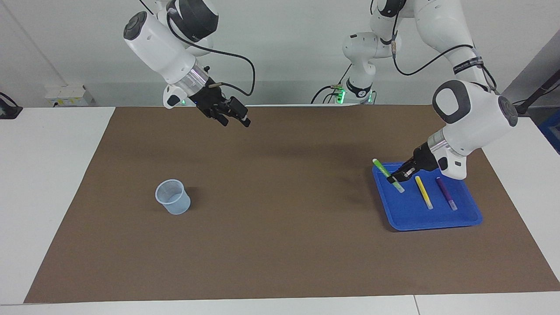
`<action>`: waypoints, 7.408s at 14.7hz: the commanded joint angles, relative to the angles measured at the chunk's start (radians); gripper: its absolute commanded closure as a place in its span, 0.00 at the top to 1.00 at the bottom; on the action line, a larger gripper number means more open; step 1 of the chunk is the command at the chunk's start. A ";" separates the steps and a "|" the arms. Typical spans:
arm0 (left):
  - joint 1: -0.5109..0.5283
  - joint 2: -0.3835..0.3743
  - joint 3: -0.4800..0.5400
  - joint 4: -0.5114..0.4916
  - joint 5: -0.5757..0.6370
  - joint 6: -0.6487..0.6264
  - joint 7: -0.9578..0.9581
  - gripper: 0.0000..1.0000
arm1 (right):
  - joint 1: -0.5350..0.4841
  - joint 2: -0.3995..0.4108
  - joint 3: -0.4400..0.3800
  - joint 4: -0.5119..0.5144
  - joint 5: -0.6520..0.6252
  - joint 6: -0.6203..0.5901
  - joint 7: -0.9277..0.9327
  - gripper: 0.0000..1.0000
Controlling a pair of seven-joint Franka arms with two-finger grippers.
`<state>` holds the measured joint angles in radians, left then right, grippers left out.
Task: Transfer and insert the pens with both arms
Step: 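Grasp and lift the green pen with the left gripper, then pass the green pen from the left gripper to the right gripper, then insert the green pen into the white cup with the right gripper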
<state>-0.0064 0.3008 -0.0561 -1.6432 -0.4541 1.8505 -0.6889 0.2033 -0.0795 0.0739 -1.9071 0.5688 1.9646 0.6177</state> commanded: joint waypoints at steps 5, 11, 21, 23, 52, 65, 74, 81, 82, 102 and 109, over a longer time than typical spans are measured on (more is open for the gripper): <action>-0.090 -0.046 0.009 -0.088 -0.225 0.038 -0.340 0.00 | 0.039 0.001 -0.002 -0.021 0.065 0.075 0.094 1.00; -0.164 -0.109 0.007 -0.257 -0.463 0.186 -0.353 0.00 | 0.159 0.056 -0.002 -0.046 0.091 0.293 0.229 1.00; -0.293 -0.109 0.007 -0.277 -0.601 0.274 -0.485 0.00 | 0.225 0.161 -0.005 -0.007 0.074 0.323 -0.032 1.00; -0.294 -0.109 0.007 -0.276 -0.601 0.274 -0.486 0.00 | 0.223 0.162 -0.005 0.002 0.059 0.320 -0.052 1.00; -0.343 -0.103 0.007 -0.250 -0.600 0.260 -0.520 0.00 | 0.222 0.277 -0.006 0.123 -0.001 0.318 -0.112 0.38; -0.357 -0.109 0.009 -0.250 -0.586 0.289 -0.499 1.00 | 0.216 0.277 -0.005 0.128 -0.001 0.320 -0.147 0.00; -0.342 -0.153 0.019 -0.253 -0.259 0.283 -0.410 1.00 | 0.131 0.258 -0.013 0.192 -0.231 0.140 -0.200 0.00; -0.216 -0.183 0.022 -0.271 -0.049 0.155 0.108 1.00 | -0.103 0.224 -0.014 0.191 -0.318 -0.065 -0.582 0.00; -0.186 -0.183 0.022 -0.270 0.025 0.150 0.171 1.00 | -0.126 0.224 -0.014 0.191 -0.355 -0.082 -0.619 0.00; 0.117 0.041 0.021 -0.114 0.494 0.447 0.841 0.85 | -0.226 0.256 -0.013 0.079 -0.613 0.135 -0.834 0.15; 0.134 0.046 0.022 -0.231 0.492 0.510 0.848 0.84 | -0.222 0.245 -0.011 0.088 -0.593 0.090 -0.793 1.00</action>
<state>0.1129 0.3647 -0.0261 -1.8130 0.0159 2.3203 0.1512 -0.0056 0.1854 0.0473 -1.8155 -0.0259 2.0807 -0.1946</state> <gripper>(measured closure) 0.154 0.238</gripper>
